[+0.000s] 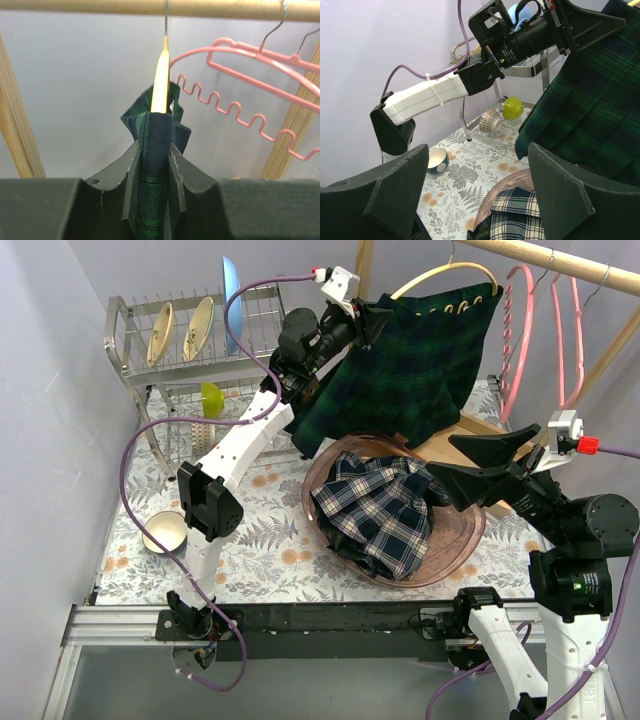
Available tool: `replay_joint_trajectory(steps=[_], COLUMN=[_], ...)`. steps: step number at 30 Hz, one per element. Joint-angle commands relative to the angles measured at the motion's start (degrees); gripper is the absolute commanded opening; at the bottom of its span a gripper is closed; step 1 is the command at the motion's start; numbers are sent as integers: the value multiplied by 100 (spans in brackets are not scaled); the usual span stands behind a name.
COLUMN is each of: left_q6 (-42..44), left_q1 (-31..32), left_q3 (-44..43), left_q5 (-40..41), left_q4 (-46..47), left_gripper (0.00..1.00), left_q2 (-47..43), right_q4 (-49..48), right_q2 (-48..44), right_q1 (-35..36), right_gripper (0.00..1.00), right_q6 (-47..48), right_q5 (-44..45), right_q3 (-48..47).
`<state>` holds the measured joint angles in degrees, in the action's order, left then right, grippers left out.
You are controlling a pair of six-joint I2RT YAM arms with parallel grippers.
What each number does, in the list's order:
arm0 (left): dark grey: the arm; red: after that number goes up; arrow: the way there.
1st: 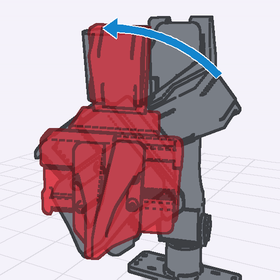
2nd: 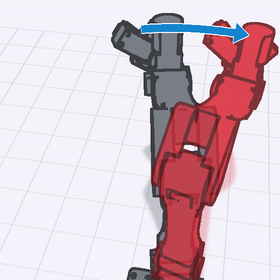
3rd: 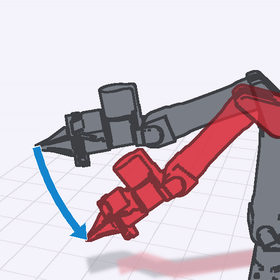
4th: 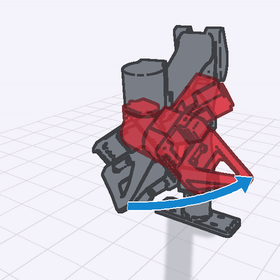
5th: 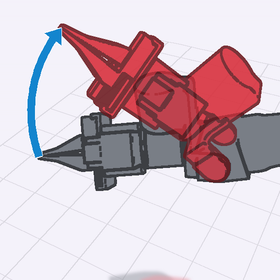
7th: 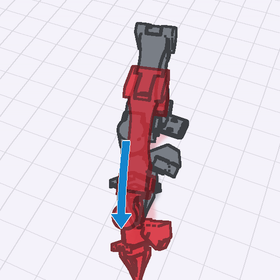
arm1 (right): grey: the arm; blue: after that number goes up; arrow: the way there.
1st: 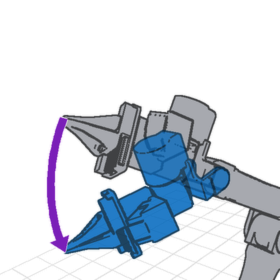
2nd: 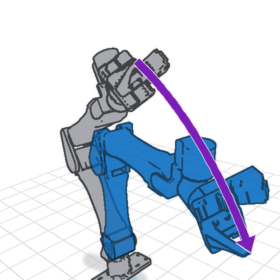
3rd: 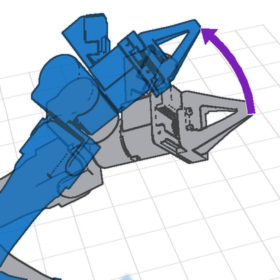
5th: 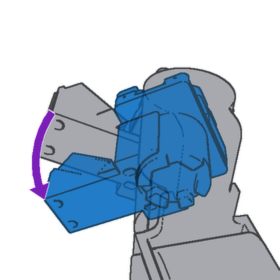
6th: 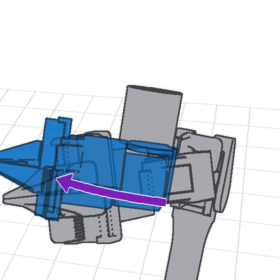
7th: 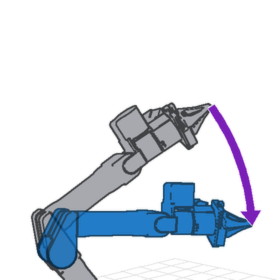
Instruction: Remove the skirt from the hanger
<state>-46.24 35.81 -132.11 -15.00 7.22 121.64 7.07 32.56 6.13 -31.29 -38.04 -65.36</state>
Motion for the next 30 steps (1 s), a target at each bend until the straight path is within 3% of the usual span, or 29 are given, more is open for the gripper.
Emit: replay_joint_trajectory(steps=[1, 5, 18, 30], left_q6=[-157, -324, -158, 405], left_q1=[13, 31, 31, 31], left_q3=[-323, -701, -553, 1169], left_q5=[209, 138, 454, 709], left_q4=[1377, 1448, 1730, 1826], left_gripper=[0, 0, 0, 0], left_q2=[-220, -80, -431, -1959], right_q4=[-311, -347, -268, 164], right_q2=[-65, -74, 75, 585], right_q1=[37, 29, 37, 29], right_gripper=[87, 87, 86, 82], right_q6=[-44, -62, -228, -913], right_q5=[104, 200, 491, 1018], right_q3=[6, 24, -152, -1022])
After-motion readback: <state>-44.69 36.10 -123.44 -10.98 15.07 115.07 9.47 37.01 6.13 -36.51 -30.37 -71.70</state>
